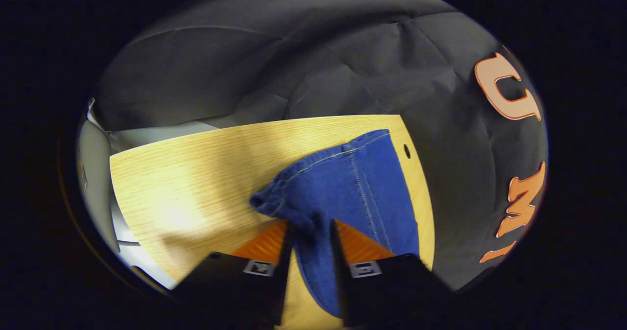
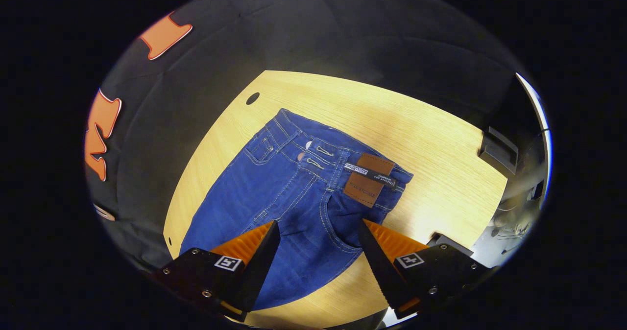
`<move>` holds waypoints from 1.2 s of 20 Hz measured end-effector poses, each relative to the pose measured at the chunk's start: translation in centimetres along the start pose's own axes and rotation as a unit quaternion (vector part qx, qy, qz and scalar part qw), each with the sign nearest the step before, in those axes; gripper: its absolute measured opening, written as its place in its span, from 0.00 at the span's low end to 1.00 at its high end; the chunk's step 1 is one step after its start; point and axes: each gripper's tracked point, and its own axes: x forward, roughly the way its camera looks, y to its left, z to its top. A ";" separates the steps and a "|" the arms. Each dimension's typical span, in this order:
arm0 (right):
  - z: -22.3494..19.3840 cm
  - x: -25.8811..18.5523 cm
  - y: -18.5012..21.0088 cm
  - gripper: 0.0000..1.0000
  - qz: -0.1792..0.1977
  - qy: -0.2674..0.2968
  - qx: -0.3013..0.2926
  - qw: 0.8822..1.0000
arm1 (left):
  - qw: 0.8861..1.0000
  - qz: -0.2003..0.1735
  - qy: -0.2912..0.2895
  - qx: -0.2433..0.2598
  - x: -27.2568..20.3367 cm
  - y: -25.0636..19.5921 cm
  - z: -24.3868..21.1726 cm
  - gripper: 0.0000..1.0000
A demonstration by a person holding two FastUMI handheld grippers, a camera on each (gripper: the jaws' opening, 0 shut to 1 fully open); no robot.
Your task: Grasp the waist and the cuffs of the jeans and fold them to make the two legs overlap; first hold the waist and fold one-third of the jeans toward the cuffs, then hold the cuffs and fold the remaining one-third in the same direction to finish folding.
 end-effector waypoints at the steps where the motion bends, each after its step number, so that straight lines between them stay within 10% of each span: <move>1: 0.0 0.1 -0.3 0.99 -0.002 0.003 0.001 1.000 | 1.000 0.001 -0.007 -0.012 0.2 0.0 0.4 0.26; 2: 0.0 0.1 -0.6 0.99 -0.003 0.003 0.004 1.000 | 1.000 -0.004 -0.008 -0.007 0.2 -0.4 0.5 0.05; 15: -0.6 3.3 -5.0 0.89 -0.088 0.036 -0.017 0.995 | 0.998 -0.035 -0.025 0.043 -3.0 -4.1 1.7 0.02; 18: -0.5 3.5 -4.0 0.35 -0.053 0.043 0.040 0.997 | 0.997 -0.045 -0.031 0.049 -4.0 -4.9 2.1 0.02; 20: 0.1 3.5 -3.4 0.17 -0.006 0.039 0.100 0.994 | 0.997 -0.051 -0.034 0.049 -4.5 -5.6 2.5 0.01; 24: 2.3 1.1 -1.3 0.07 0.075 0.031 0.168 0.982 | 0.995 -0.070 -0.042 0.048 -5.9 -7.1 2.9 0.01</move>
